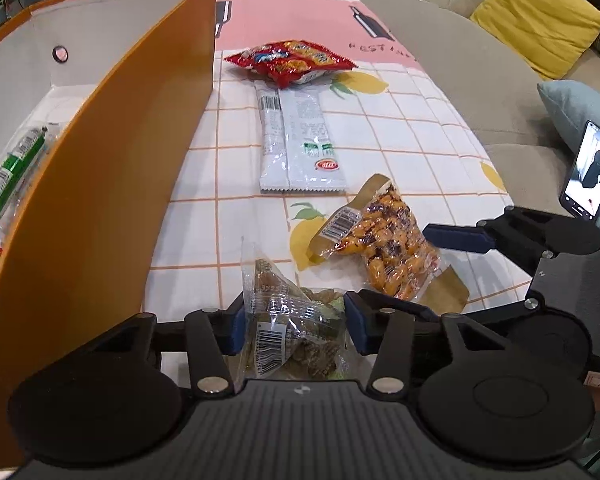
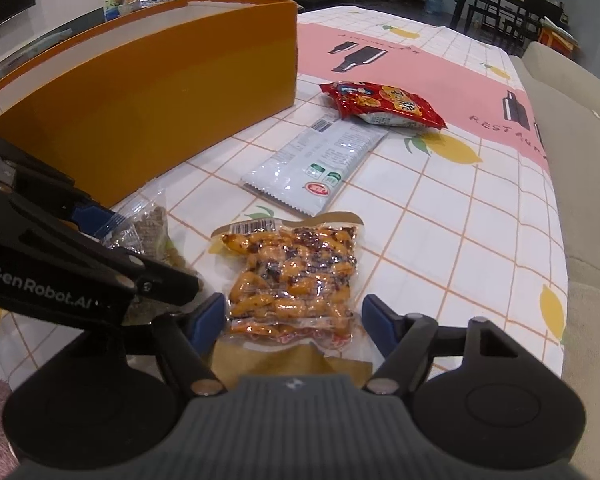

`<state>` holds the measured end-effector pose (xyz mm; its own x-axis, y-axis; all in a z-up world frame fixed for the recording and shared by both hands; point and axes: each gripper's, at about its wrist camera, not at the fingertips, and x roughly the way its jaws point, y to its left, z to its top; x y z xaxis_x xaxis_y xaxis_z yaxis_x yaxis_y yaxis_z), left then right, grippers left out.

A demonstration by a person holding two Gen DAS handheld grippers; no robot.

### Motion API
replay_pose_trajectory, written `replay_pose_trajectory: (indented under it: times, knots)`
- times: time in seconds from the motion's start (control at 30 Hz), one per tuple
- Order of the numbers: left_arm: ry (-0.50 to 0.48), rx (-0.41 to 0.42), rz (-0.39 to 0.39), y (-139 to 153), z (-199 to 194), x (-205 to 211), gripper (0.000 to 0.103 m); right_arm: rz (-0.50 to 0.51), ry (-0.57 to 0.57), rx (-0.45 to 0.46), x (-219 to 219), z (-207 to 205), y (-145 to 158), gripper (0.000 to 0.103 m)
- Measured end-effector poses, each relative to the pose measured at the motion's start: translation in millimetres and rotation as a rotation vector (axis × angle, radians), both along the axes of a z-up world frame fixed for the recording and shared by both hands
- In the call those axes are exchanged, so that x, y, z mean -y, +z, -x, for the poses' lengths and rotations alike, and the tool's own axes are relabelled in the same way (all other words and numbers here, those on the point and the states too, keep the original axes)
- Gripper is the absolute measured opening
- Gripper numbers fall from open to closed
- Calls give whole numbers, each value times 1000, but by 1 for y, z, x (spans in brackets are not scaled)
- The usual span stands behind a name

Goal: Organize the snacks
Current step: 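Carry both packs over the box and open both tools to drop them inside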

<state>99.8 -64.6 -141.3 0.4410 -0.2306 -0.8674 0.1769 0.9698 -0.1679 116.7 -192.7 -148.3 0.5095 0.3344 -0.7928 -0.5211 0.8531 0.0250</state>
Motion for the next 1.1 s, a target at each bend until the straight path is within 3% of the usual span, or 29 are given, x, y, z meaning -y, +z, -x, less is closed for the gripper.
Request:
replay_pose_trajectory:
  times: [0.23, 0.43, 0.63, 0.87, 1.1]
  knots:
    - [26, 50, 53, 19, 3, -4, 54, -58, -90, -52, 11, -2, 4, 69]
    - [46, 106, 130, 51, 7, -10, 54, -203, -226, -106, 35, -2, 19, 69]
    - [69, 201, 164, 95, 10, -27, 54, -305, -242, -44, 30, 9, 58, 69]
    - [104, 278, 98, 132, 8, -62, 54, -345, -204, 33, 6, 13, 105, 69]
    - [155, 324, 28, 150, 2, -104, 54, -351, -139, 76, -30, -3, 138, 69]
